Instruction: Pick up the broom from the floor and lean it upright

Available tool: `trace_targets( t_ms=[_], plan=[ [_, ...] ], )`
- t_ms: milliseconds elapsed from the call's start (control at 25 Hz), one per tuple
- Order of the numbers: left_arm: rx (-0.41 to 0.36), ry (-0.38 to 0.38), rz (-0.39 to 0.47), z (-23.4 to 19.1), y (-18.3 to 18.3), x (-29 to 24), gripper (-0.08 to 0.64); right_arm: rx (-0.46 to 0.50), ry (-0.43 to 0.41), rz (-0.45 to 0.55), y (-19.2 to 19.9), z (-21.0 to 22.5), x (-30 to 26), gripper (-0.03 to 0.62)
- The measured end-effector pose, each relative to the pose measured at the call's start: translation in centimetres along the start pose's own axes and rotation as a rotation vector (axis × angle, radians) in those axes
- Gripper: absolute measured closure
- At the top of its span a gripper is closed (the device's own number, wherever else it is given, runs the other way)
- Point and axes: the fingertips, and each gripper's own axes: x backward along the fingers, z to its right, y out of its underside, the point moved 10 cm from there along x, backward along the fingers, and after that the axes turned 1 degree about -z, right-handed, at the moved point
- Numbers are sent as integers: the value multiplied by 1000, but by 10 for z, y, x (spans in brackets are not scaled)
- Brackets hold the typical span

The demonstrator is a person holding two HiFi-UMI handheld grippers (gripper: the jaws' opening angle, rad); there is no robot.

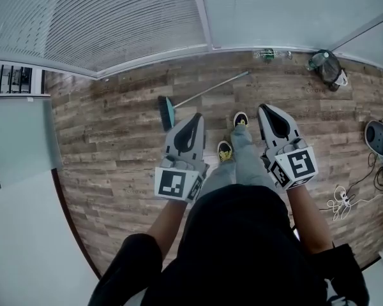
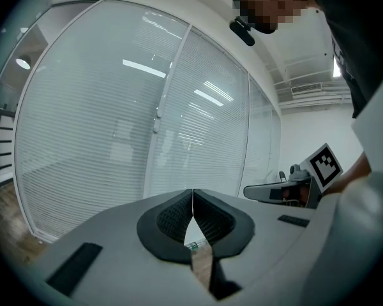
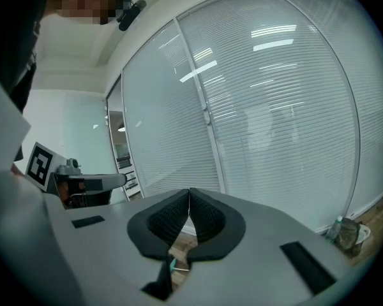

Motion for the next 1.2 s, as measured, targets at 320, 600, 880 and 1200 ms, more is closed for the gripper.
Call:
trace_targets(
  t_ms=[320,600,880,1200],
  plan=[
    [-8,-18,-85,-12,-3,-74,537,-64,-82,-22,-5,64,-48,575],
    [-109,20,-215,-21,-10,-170,537,-158,-120,-24,-10,146,-93,575],
    [-226,116,-333,-29,9,-241,537,-200,-117,-35,2,201,-137,575],
    [-223,73,-424,-65,36,-288,537,-235,-129,-94,30,223,-185,574]
  ],
)
